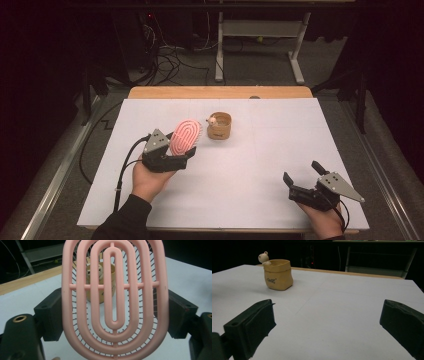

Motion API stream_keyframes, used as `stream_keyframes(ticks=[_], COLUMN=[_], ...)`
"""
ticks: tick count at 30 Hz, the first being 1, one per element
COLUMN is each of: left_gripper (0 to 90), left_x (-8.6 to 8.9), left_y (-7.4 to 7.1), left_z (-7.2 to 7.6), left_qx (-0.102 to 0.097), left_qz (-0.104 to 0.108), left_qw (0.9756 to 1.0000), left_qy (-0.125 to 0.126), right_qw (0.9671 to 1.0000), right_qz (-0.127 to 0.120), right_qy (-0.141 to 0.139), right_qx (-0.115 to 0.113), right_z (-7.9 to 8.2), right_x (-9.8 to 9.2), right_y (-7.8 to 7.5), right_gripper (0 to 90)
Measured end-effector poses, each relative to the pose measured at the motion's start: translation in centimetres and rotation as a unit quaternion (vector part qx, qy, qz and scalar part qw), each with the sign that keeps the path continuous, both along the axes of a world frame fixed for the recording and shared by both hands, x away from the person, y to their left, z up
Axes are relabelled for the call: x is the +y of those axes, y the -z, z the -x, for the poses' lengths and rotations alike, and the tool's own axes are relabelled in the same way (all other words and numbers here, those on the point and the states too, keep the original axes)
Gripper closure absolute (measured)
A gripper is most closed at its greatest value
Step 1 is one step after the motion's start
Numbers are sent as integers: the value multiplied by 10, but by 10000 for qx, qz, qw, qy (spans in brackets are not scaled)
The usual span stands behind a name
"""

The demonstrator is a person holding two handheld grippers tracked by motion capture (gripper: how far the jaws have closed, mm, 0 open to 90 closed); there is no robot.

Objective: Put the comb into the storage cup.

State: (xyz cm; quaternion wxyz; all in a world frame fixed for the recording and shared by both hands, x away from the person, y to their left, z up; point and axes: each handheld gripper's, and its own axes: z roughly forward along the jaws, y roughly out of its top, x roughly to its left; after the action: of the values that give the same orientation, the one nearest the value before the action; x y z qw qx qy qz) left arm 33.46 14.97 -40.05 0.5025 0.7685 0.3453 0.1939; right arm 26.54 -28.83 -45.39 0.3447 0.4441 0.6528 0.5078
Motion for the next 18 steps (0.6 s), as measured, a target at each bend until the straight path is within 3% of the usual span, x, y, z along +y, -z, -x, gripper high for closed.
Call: stream_keyframes(ticks=[9, 18], left_gripper=[182, 182], left_x=[-22, -44], left_y=[4, 7], left_z=[5, 6], left_qx=[-82, -210], left_qz=[70, 296], left_qw=[9998, 9986], left_qy=[193, 393], right_qw=[10000, 9999], right_qz=[27, 48], right_qy=[-17, -72], right_qx=[15, 52], right_z=[0, -1], right_x=[1, 3], right_y=[1, 2], right_gripper=[2, 2])
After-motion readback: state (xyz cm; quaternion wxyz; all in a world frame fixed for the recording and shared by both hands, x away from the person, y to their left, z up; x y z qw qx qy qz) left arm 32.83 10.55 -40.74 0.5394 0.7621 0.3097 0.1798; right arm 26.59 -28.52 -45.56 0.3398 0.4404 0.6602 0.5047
